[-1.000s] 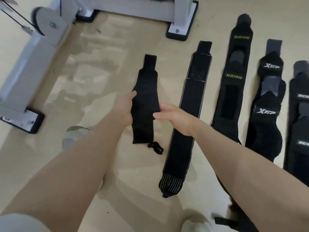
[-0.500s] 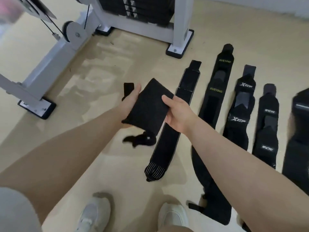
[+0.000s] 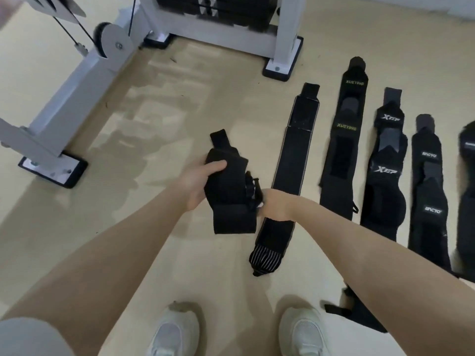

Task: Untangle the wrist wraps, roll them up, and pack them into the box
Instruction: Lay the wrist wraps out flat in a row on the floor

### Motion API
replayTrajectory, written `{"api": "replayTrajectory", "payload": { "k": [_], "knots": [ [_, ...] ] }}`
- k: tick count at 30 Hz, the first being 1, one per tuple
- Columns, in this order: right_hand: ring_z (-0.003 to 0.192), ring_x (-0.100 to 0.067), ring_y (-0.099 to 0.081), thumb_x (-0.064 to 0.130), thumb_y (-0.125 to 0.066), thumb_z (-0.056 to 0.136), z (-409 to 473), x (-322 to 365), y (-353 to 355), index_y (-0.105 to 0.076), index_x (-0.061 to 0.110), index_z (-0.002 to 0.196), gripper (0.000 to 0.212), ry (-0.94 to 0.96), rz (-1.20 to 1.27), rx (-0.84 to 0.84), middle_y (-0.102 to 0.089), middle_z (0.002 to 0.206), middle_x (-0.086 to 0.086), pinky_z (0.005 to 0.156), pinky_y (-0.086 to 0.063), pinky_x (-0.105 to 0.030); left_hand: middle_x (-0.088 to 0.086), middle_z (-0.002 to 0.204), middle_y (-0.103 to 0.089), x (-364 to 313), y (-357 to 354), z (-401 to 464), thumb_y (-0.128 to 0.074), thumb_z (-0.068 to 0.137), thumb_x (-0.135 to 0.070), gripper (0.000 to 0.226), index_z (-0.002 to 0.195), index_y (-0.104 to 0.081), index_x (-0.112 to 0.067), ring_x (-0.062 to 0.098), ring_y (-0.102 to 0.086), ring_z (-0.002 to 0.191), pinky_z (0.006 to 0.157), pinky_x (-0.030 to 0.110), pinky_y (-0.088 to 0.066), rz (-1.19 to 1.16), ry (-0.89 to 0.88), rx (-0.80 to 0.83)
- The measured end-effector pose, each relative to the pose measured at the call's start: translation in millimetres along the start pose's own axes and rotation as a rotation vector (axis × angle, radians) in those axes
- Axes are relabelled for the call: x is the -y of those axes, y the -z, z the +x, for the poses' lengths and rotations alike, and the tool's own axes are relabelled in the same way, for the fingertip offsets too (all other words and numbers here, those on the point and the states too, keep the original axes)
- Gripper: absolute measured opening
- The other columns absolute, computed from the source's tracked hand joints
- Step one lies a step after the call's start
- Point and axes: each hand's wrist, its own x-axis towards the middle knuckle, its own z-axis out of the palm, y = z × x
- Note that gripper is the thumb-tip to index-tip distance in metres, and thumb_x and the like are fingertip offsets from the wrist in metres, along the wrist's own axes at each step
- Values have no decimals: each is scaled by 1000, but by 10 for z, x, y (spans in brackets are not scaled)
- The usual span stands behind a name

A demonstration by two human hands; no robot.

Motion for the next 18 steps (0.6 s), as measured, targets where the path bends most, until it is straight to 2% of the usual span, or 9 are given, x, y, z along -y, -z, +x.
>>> {"api": "replayTrajectory", "payload": {
  "k": [2,4,5,7,10,11,13,15,18],
  "knots": [
    [116,-17,-54,3,-40,95,58,44,39,-65,9,115,32,18,360,-74,-63,117,1,102,-37,-27,8,117,-65,34,176,-63,-58,89,-8,39,126,-53,-16,22,-65,104,78,31,-53,256,-51,189],
    [107,-26,-61,25,-38,101,123,70,32,-61,6,114,33,46,808,-108,-68,105,-7,103,-41,-39,5,117,-66,94,378,-94,-60,79,-8,50,126,-52,-23,21,-64,106,82,32,-52,404,-40,340],
    [103,-27,-62,41,-35,100,150,104,-8,-59,7,117,45,51,931,-90,-69,101,-9,99,-44,-42,2,117,-66,127,453,-113,-60,77,-9,52,125,-51,-27,19,-63,105,84,30,-51,467,-13,380],
    [108,-24,-62,57,-33,96,221,194,-167,-58,14,122,56,49,999,-122,-68,114,-8,90,-49,-39,-2,116,-65,201,563,-143,-60,72,-13,52,121,-51,-28,14,-62,104,85,25,-50,603,71,435],
    [110,-22,-61,38,-44,99,318,341,-439,-56,16,127,38,100,1106,-227,-63,123,-7,88,-51,-36,0,111,-66,328,696,-131,-65,72,-19,42,113,-58,-19,18,-62,103,89,26,-48,748,223,528],
    [111,-23,-61,27,-45,100,331,358,-473,-53,16,129,32,128,1097,-248,-62,124,-8,89,-51,-38,-2,113,-65,356,724,-130,-68,76,-22,38,113,-57,-22,17,-62,106,93,28,-48,695,305,560],
    [114,-26,-58,11,-43,99,308,367,-502,-49,15,131,33,173,1004,-202,-60,126,-10,93,-49,-42,-1,124,-61,388,743,-100,-64,77,-49,50,120,-51,-26,19,-58,116,99,36,-45,489,379,569],
    [116,-28,-58,-2,-40,94,265,351,-524,-51,8,129,38,152,824,-82,-60,126,-12,97,-47,-40,4,125,-61,356,740,-1,-44,72,-66,65,122,-54,-25,23,-57,117,101,41,-43,206,306,461],
    [113,-31,-58,-10,-37,82,249,319,-570,-58,0,117,42,-6,452,-75,-63,120,-15,101,-45,-38,8,125,-64,219,668,136,-42,77,-66,66,119,-61,-19,25,-59,117,102,42,-42,-309,189,291]
  ]
}}
